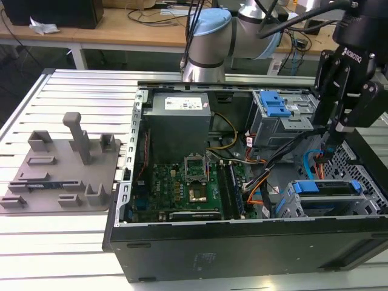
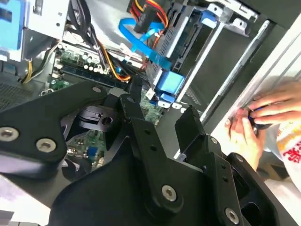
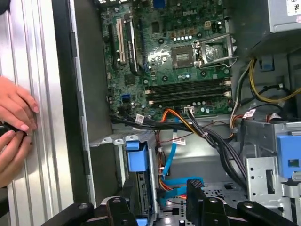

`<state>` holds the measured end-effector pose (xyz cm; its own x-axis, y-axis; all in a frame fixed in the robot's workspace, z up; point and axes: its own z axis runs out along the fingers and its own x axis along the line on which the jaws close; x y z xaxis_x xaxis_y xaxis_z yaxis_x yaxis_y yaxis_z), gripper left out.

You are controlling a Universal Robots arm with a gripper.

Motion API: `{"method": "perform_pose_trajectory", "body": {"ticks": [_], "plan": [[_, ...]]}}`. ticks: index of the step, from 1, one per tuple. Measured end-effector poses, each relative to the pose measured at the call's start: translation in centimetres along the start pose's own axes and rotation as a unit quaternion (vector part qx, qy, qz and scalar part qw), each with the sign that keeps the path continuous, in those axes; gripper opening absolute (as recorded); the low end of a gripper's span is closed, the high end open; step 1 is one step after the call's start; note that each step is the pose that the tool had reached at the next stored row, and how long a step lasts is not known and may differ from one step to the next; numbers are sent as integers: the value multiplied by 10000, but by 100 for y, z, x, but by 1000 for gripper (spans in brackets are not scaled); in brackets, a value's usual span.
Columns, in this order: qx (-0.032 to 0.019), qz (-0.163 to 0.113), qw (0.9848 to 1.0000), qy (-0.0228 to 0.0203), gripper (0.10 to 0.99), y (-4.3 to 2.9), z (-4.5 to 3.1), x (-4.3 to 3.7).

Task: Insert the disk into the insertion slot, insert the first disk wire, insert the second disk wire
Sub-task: 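Insert the first disk wire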

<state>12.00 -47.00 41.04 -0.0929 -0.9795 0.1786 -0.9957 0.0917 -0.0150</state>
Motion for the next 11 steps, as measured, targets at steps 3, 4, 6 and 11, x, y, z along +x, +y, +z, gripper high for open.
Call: {"method": "perform_pose_trajectory", "body": {"ticks": [3,4,6,11], "plan": [[34,0,9993,362,561,-71,-11,-79],[44,1,9989,475,561,-96,-12,-93],[60,1,9979,643,561,-135,-14,-114],[77,2,9965,834,561,-289,12,-203]]}}
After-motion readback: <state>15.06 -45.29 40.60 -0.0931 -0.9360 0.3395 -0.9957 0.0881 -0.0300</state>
